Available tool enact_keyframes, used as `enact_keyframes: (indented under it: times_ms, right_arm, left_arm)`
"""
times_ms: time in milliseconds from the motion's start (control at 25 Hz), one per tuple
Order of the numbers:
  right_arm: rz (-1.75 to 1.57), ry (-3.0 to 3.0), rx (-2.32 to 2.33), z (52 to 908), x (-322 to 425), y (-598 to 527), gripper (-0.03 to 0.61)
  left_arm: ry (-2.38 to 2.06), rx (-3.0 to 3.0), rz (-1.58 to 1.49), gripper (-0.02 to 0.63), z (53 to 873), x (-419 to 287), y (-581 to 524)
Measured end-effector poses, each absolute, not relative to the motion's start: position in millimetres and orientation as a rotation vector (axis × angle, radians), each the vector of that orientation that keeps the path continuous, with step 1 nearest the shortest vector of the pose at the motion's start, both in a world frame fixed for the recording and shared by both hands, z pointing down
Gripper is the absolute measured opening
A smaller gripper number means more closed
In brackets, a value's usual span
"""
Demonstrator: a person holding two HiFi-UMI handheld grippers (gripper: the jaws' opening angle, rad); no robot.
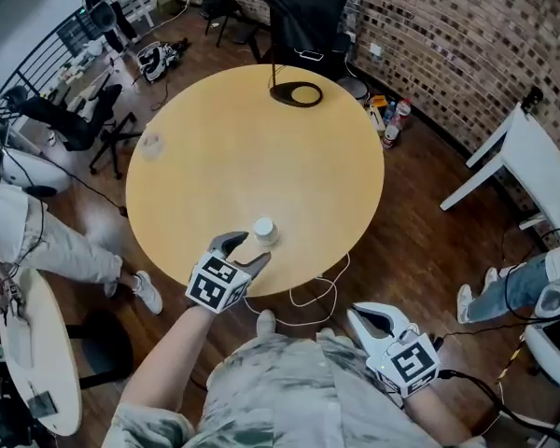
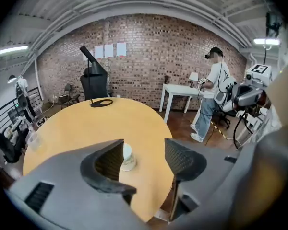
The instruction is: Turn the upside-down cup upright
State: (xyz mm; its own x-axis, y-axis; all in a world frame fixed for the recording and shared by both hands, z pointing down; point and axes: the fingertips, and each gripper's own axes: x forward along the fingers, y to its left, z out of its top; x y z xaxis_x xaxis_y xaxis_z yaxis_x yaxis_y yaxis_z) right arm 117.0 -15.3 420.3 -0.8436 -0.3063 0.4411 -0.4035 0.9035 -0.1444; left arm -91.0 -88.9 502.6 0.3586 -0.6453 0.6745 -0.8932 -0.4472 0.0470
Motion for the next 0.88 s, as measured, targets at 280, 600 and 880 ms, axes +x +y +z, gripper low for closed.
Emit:
enact_keyframes:
  times_ms: [280, 600, 880]
  right_arm:
    - [0.372, -2.595, 0.655, 420.6, 104.2, -24.1, 0.002]
    - [0.431, -2.527, 0.753, 424.2, 96.6, -19.4, 0.002]
    - [0.465, -2.498, 0.796, 428.9, 92.6, -15.9, 0.002]
  left_arm:
    - [-1.095, 2.200, 1.136, 0.306, 560.3, -108.3, -138.2]
    - [-0.930, 2.140, 1.267, 0.324, 608.7, -109.6, -157.8]
    - [-0.839, 2.083, 1.414, 0.296, 636.3, -109.7, -157.1]
